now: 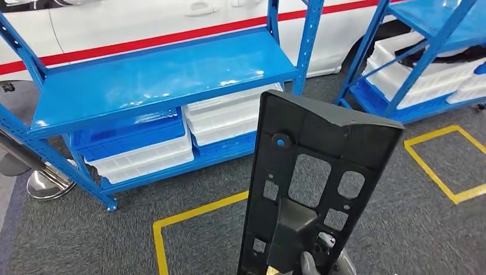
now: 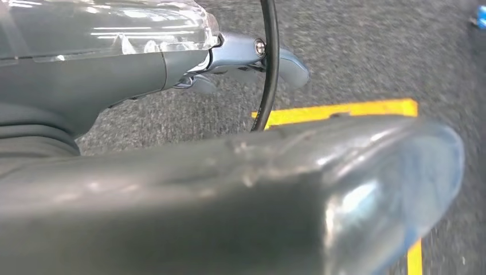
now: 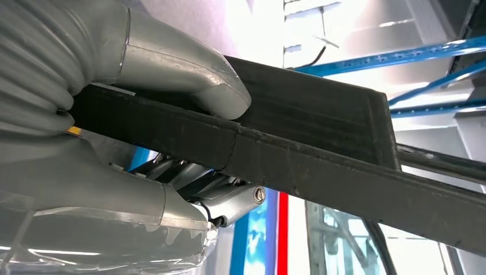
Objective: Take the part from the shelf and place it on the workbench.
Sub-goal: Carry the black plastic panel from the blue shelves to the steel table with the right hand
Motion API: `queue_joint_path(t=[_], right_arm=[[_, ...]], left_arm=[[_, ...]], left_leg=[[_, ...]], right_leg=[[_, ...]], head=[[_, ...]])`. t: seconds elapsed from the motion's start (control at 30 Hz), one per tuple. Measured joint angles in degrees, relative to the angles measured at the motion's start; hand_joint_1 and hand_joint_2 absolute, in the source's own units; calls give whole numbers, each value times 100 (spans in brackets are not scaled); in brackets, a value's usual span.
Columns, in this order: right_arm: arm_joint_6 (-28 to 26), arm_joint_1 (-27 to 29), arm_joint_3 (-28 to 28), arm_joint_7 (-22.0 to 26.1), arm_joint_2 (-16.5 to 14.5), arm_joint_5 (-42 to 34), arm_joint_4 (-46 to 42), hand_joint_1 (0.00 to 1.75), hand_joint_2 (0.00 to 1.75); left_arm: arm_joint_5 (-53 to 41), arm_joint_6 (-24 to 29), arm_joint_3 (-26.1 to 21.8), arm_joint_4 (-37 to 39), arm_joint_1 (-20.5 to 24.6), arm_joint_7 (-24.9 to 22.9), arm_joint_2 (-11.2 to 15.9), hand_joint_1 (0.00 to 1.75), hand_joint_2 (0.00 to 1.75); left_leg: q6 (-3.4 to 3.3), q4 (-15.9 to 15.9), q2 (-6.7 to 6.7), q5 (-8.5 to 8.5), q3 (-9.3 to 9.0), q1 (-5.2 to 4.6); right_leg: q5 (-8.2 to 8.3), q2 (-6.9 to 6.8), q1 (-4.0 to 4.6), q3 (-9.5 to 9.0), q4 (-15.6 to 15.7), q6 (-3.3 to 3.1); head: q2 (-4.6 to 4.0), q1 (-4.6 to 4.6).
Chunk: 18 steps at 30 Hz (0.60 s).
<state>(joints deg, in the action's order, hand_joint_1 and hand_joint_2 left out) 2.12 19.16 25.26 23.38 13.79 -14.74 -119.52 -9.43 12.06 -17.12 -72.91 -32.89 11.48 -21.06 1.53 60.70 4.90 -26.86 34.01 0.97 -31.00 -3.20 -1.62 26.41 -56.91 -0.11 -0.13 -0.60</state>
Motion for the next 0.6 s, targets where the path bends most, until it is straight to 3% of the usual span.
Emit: queue_joint_path(t=[0.07,0.1,0.13,0.17,0.2,0.23,0.3,0.37,0.43,0.47,0.53,0.6], right_arm=[[0,-19,-2,-62,-2,129,1,175,175],[0,-24,-7,-106,-5,220,1,175,175],[1,-24,-16,-149,-11,311,1,175,175],[5,-20,-31,-197,-19,407,1,175,175],[16,-16,-54,-238,-28,481,1,175,175],[37,-10,-84,-273,-42,542,0,175,175],[87,-2,-156,-334,-85,623,-2,175,175],[143,0,-229,-378,-131,662,-7,175,175],[216,9,-302,-418,-179,692,-33,175,175],[261,15,-344,-439,-197,710,-50,175,175],[342,7,-428,-478,-213,748,-72,175,175],[396,-3,-501,-500,-221,767,-75,175,175]], left_arm=[[-177,-195,-205,0,56,190,3,0,0],[-261,-311,-336,1,102,315,5,0,0],[-328,-440,-488,1,166,445,10,0,0],[-378,-583,-648,1,246,579,15,0,0],[-407,-712,-813,1,341,682,19,0,0],[-408,-840,-976,0,447,769,21,0,0],[-403,-1079,-1284,-9,663,889,36,0,0],[-494,-1331,-1555,-28,857,1005,51,0,0],[-786,-1664,-1788,-95,1051,1131,52,0,0],[-977,-1848,-1891,-151,1165,1173,52,0,0],[-1310,-2146,-2075,-282,1387,1204,52,0,0],[-1505,-2308,-2209,-390,1534,1199,52,0,0]], left_leg=[[32,609,-322,-471,224,11],[25,983,-396,-680,345,10],[10,1257,-426,-791,415,7],[-15,1342,-436,-783,397,1],[-51,1202,-450,-667,272,-12],[-104,849,-504,-483,47,-28],[-239,38,-797,-229,-419,-51],[-302,-353,-991,-173,-615,-74],[-297,-443,-883,-123,-622,-77],[-306,-501,-807,-90,-626,-64],[-341,-591,-647,-19,-618,-26],[-359,-585,-477,-4,-580,-39]], right_leg=[[98,125,25,119,-1,-78],[141,201,48,183,-7,-99],[182,279,73,241,-14,-113],[217,358,95,289,-23,-120],[247,438,116,326,-32,-122],[272,516,134,351,-40,-123],[319,656,136,401,-51,-104],[376,788,93,461,-57,-43],[429,908,69,515,-59,37],[414,869,75,555,-94,65],[192,627,90,755,-436,107],[-169,415,77,1120,-1137,148]], head=[[0,-2],[0,-3],[0,-3],[0,-3],[0,-3],[0,-3],[0,-1],[0,-3],[0,-6],[0,-3],[0,13],[0,25]])
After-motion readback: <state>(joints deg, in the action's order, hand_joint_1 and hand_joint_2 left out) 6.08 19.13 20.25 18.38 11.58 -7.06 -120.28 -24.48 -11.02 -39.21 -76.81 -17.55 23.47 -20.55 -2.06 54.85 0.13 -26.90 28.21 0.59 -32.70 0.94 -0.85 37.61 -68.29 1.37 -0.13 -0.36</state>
